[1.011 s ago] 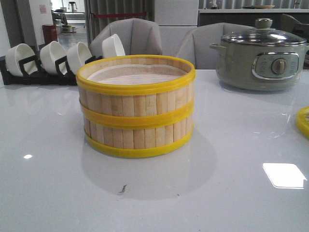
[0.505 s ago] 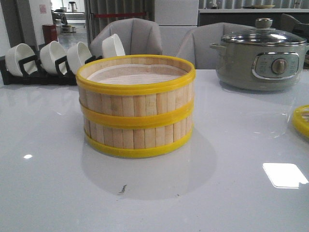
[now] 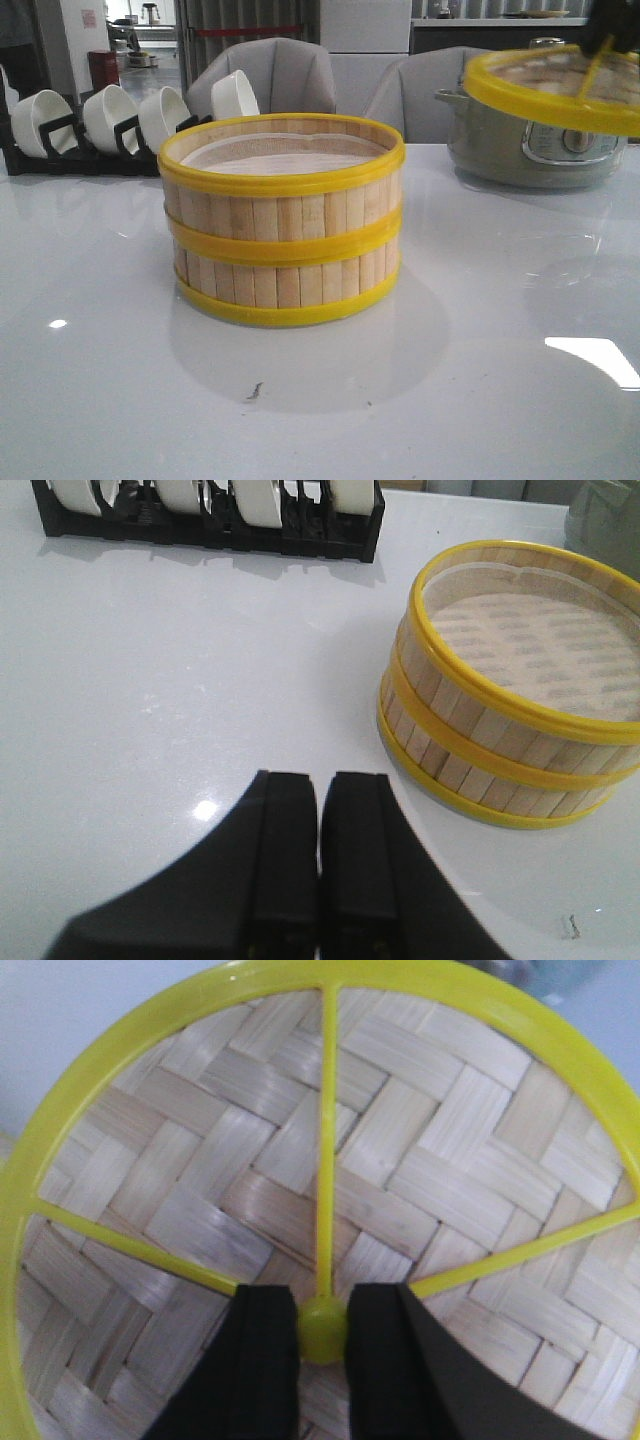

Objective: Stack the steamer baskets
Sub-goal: 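Lift the lid with the right gripper and carry it over the stack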

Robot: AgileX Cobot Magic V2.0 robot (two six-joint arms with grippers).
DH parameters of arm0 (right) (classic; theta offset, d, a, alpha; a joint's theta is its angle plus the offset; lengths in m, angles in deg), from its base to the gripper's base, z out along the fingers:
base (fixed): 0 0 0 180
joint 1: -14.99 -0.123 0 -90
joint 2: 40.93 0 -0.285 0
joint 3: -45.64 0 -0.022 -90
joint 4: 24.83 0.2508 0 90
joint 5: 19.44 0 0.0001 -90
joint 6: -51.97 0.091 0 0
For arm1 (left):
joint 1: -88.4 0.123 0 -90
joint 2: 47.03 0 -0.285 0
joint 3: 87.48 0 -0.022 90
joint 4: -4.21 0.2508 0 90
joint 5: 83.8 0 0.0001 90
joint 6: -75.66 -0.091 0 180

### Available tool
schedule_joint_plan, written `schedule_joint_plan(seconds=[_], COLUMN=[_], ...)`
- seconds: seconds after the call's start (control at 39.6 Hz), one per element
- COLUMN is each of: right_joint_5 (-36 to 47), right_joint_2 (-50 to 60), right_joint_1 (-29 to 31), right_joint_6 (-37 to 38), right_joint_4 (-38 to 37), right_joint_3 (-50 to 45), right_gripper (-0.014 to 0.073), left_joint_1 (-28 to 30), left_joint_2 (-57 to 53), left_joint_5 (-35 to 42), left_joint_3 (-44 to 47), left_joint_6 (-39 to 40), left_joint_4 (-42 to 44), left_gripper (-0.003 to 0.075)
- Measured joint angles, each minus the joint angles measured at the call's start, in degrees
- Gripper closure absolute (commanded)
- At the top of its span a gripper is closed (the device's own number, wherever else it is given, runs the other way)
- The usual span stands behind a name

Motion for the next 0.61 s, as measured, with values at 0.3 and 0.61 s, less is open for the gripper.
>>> schedule_joint_plan(seconds=[0.3,0.61], right_joint_5=[-4.2,-8.0], right_joint_2=[-6.8,-19.0], right_joint_1=[-19.2,-29.1], right_joint_6=[0.0,0.0], right_joint_4=[2.3,2.5], right_joint_3=[16.0,27.5], right_gripper=[0.0538,0.0538], left_joint_1=[0.0,0.0], left_joint_2=[0.0,0.0], left_joint_5=[0.0,0.0], left_joint_3=[0.0,0.0], left_joint_6=[0.0,0.0], left_joint_4=[0.0,0.0], left_gripper=[0.0634,0.0634])
